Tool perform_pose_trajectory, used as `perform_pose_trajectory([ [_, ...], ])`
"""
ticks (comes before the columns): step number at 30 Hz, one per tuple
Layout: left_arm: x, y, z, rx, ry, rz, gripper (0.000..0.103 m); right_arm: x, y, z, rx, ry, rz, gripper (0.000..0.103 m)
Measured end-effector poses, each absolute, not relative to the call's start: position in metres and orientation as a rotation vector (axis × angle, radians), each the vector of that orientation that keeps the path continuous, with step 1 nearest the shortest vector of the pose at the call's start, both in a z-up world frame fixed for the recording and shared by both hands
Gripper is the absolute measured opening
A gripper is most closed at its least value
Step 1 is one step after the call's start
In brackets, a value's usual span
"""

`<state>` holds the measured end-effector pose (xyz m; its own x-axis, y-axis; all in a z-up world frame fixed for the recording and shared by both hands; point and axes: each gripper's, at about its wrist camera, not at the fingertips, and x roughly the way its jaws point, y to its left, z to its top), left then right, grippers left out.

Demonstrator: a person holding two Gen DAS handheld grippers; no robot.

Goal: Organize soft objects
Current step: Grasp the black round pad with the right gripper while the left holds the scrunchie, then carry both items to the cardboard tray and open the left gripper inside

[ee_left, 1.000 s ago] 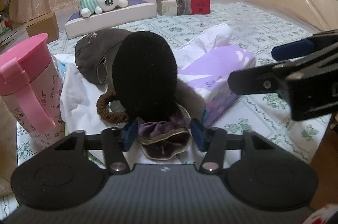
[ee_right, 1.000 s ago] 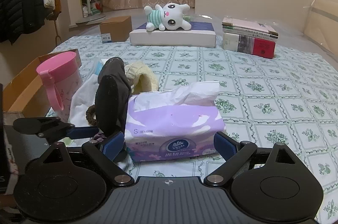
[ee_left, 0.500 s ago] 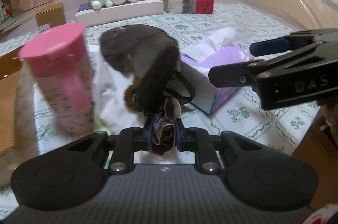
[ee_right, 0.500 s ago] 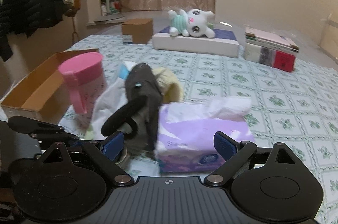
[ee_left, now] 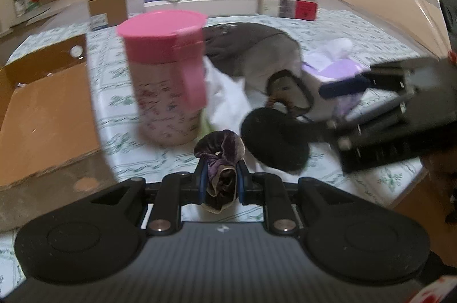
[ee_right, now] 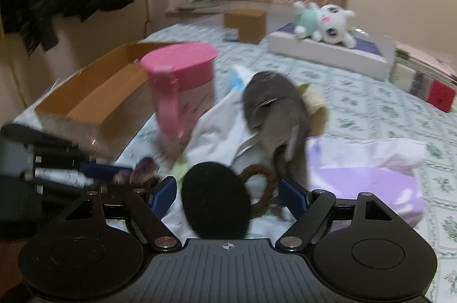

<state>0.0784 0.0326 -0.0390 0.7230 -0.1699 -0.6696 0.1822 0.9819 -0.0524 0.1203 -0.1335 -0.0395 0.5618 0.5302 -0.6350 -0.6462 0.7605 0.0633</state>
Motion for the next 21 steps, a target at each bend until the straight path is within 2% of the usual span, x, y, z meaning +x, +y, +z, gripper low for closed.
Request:
perform_pose_trajectory([
  [15,0.080,0.053,-0.043,-0.020,0.732,-0.167,0.018,0.132,-0.102,-0.077,-0.343,0.729,0.693,0.077],
  [21,0.078,0.055,-0.043,-0.026,0.728,-0.169,0.018,0.138,-0.102,-0.077,-0.304,0.759,0.675,0.067],
])
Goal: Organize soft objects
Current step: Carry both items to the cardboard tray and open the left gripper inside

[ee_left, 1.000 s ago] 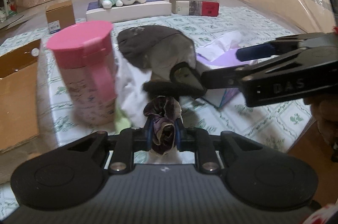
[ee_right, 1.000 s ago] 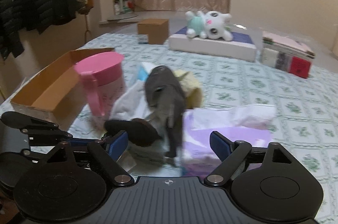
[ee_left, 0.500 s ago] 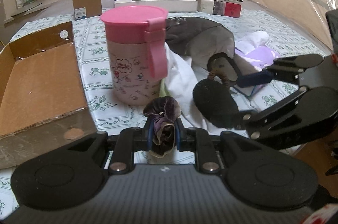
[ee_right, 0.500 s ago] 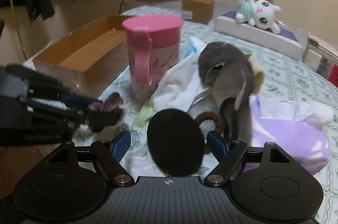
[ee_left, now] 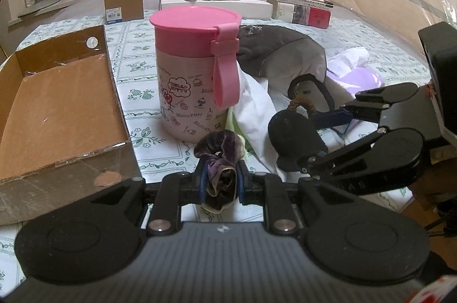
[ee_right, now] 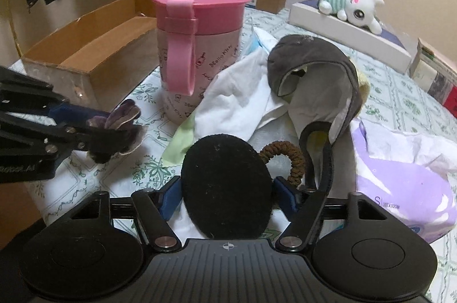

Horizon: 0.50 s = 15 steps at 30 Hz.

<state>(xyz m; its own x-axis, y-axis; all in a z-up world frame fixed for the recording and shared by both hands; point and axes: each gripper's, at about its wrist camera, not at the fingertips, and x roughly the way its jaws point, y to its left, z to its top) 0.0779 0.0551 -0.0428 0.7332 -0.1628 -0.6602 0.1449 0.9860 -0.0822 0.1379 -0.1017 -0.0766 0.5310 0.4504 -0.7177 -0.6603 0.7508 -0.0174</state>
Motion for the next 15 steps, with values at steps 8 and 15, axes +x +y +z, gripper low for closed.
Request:
perform_pose_trajectory([
  [8,0.070,0.054,-0.033,-0.028,0.705,-0.160,0.018,0.123,-0.114,-0.056,-0.261,0.704,0.628,0.063],
  [15,0.060,0.055,-0.017,-0.028,0.676,-0.144,0.018,0.109,-0.131,-0.028,-0.193,0.656,0.570,0.063],
])
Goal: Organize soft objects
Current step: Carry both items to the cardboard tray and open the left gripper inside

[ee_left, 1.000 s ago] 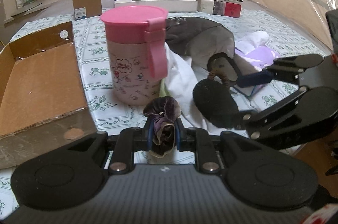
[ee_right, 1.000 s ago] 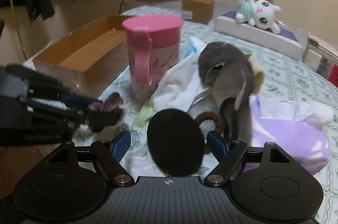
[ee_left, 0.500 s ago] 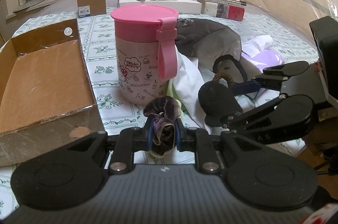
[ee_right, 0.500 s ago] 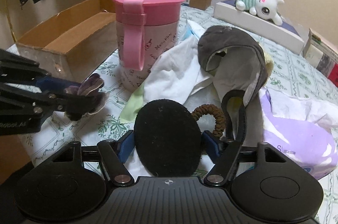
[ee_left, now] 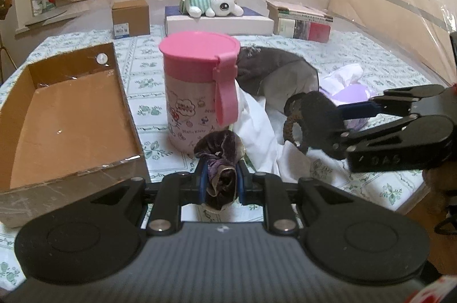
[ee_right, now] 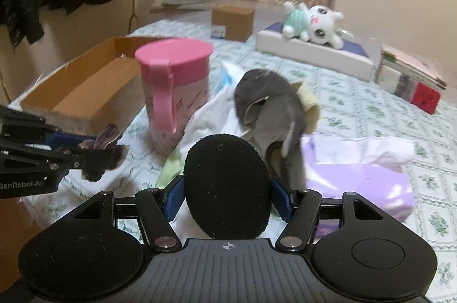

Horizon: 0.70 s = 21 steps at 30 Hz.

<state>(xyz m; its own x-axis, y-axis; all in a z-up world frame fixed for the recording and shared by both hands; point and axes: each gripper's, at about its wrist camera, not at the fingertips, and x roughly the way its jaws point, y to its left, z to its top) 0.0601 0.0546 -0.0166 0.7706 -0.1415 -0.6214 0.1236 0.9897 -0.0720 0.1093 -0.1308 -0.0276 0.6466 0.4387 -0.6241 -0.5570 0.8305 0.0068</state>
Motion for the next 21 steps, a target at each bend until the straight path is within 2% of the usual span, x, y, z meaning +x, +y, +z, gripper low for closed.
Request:
perform_pose_trajectory([
  [8,0.044,0.084,0.009,-0.038,0.629,-0.086,0.018,0.094,-0.106,0.017,-0.138,0.610,0.675,0.063],
  [21,0.056,0.202,0.043,0.012,0.603,0.085,0.019,0.106,0.031,0.051,-0.213,0.539,0.900,0.063],
])
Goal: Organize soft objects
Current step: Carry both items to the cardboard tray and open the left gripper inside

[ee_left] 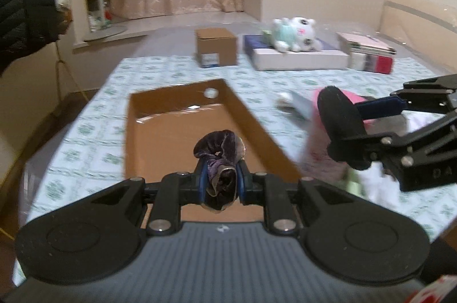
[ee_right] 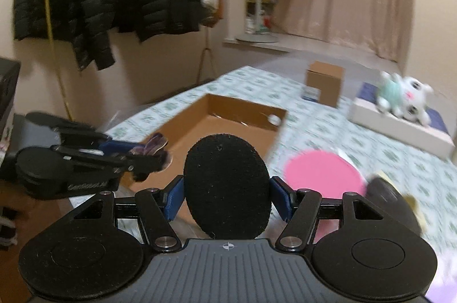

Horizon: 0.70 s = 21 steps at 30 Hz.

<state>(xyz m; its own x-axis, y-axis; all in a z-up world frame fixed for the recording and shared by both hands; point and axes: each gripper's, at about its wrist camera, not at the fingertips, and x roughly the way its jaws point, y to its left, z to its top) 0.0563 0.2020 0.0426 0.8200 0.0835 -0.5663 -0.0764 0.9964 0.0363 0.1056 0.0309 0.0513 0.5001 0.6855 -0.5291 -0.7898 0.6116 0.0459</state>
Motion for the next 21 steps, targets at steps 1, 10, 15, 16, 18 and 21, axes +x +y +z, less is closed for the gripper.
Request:
perform_pose_trajectory([
  [1,0.060,0.213,0.043,0.012,0.603,0.093,0.019,0.109,0.040,0.049,-0.222,0.538,0.910,0.063],
  [10,0.121,0.285,0.035,0.024,0.629,0.102,0.019,0.173,0.127,0.026,-0.317,0.577,0.900,0.063],
  [15,0.162,0.309,0.018,0.017,0.645,0.092,0.020,0.210,0.150,0.006,-0.301,0.629,0.837,0.063],
  [16,0.169,0.313,0.014,0.016,0.647,0.088,0.021,0.215,0.154,0.003,-0.301,0.638,0.825,0.063],
  [18,0.180,0.319,0.007,0.005,0.654,0.080,0.022,0.224,0.161,-0.004,-0.301,0.649,0.812,0.063],
  [21,0.195,0.325,-0.001,0.004,0.659,0.061,0.031,0.233,0.165,-0.012,-0.289,0.661,0.799,0.063],
])
